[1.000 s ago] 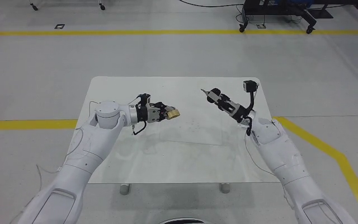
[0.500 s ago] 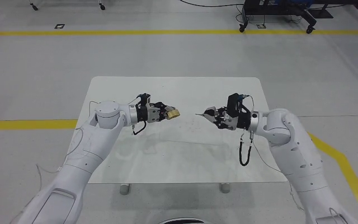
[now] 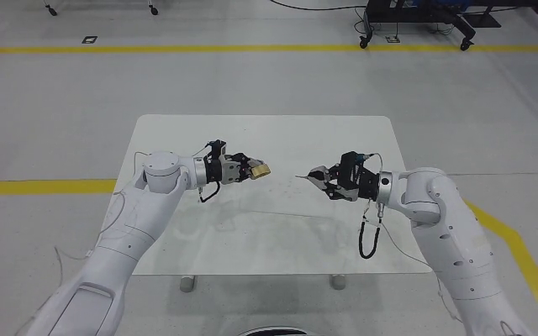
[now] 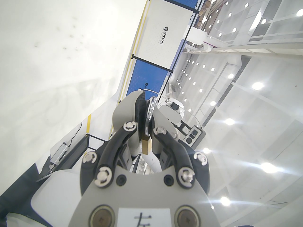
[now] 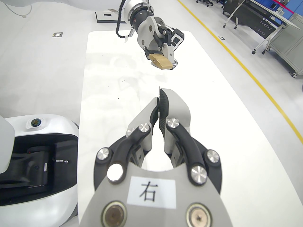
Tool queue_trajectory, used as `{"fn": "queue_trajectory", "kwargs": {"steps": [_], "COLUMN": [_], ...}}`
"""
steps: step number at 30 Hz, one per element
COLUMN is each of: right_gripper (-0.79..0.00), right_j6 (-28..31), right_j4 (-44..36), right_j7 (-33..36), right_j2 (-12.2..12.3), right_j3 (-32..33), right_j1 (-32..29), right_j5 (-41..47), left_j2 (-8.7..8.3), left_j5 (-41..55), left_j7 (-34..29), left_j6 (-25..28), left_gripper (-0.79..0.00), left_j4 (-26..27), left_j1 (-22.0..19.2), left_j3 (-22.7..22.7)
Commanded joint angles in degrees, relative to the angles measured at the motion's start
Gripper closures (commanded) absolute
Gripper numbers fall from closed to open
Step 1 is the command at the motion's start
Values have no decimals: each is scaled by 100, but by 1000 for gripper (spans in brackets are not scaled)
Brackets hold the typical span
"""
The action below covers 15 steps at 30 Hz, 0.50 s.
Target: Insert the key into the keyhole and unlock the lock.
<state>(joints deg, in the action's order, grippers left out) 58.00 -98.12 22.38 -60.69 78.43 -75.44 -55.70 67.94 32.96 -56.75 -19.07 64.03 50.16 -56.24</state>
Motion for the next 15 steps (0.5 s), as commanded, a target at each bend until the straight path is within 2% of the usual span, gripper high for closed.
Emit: {"fn": "queue_trajectory", "kwargs": {"steps": [1,12,15], "right_gripper": [0,0,0], "right_j6": [0,0,-261], "right_j4": [0,0,-18], "right_j7": [0,0,169], "right_j2": [0,0,-7], "right_j3": [0,0,-154], "right_j1": [0,0,70], "right_j5": [0,0,-162], "left_j2": [0,0,0], "left_j5": [0,0,0], "left_j7": [0,0,0], "left_j6": [0,0,0], "left_gripper": [0,0,0], "left_j4": [0,0,0], "left_j1": [0,0,0], "left_j3": [0,0,0]}}
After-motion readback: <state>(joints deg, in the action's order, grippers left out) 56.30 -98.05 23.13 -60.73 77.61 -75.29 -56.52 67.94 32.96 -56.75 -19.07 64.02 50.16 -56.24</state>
